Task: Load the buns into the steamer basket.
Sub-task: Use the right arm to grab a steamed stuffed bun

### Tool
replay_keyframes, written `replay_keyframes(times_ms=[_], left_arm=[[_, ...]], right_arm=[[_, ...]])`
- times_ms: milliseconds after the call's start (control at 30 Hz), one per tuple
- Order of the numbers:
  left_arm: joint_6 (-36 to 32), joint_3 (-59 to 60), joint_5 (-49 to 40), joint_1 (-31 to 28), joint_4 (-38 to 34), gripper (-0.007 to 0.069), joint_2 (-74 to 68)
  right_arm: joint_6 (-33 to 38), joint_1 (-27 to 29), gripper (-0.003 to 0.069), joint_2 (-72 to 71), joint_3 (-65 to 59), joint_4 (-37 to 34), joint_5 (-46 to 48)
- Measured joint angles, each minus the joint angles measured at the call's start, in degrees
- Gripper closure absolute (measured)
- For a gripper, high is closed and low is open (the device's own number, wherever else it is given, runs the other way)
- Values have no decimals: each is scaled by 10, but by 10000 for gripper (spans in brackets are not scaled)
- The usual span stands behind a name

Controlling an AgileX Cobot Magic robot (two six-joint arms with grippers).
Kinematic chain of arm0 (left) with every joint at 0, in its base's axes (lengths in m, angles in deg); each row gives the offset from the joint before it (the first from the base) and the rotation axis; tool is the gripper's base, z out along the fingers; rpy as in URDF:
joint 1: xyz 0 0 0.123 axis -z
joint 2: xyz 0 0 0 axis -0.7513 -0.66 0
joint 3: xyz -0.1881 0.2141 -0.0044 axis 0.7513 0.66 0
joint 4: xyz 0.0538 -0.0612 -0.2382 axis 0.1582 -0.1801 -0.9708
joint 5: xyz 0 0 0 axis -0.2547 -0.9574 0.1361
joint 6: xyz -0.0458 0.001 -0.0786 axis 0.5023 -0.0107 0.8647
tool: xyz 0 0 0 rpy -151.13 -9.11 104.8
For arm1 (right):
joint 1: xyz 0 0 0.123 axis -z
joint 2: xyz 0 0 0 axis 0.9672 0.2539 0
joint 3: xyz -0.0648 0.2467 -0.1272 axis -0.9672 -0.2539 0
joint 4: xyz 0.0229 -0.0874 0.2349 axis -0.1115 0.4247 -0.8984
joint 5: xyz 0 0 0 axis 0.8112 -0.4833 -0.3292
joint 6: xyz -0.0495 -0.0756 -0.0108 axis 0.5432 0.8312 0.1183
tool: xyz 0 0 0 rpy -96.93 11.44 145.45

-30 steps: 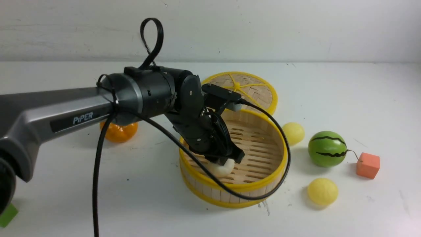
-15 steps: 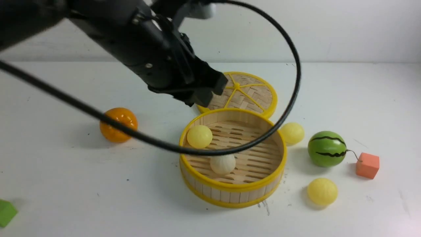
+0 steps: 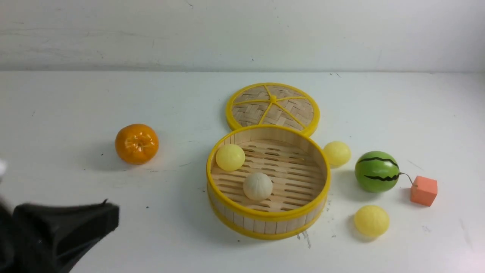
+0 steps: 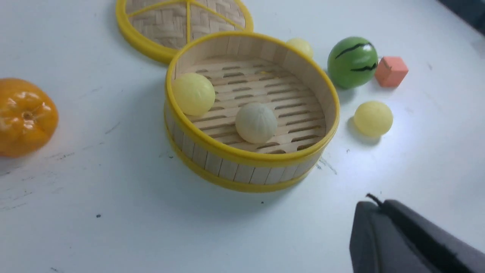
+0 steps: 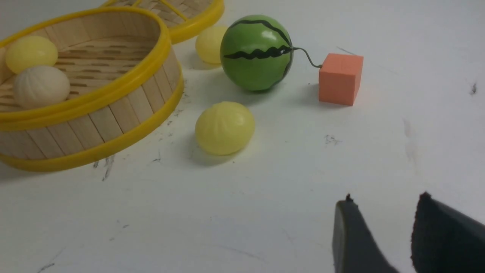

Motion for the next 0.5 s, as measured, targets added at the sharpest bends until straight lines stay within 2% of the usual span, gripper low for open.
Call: replay_keyframes(times_ms=[33,133,267,500], left_arm=[[-6,69,59,0,-1,638,68],[-9,146,124,0,-5,638,155],[-9,203,151,0,-18,638,230],[-9,252,149,0,-21,638,247]], right_arm=[[0,0,418,0,0,0,0],[0,0,418,0,0,1,-1],[-20,0,418,0,-4,5,-28],[-176,0,418,0,-6,-95,-199]])
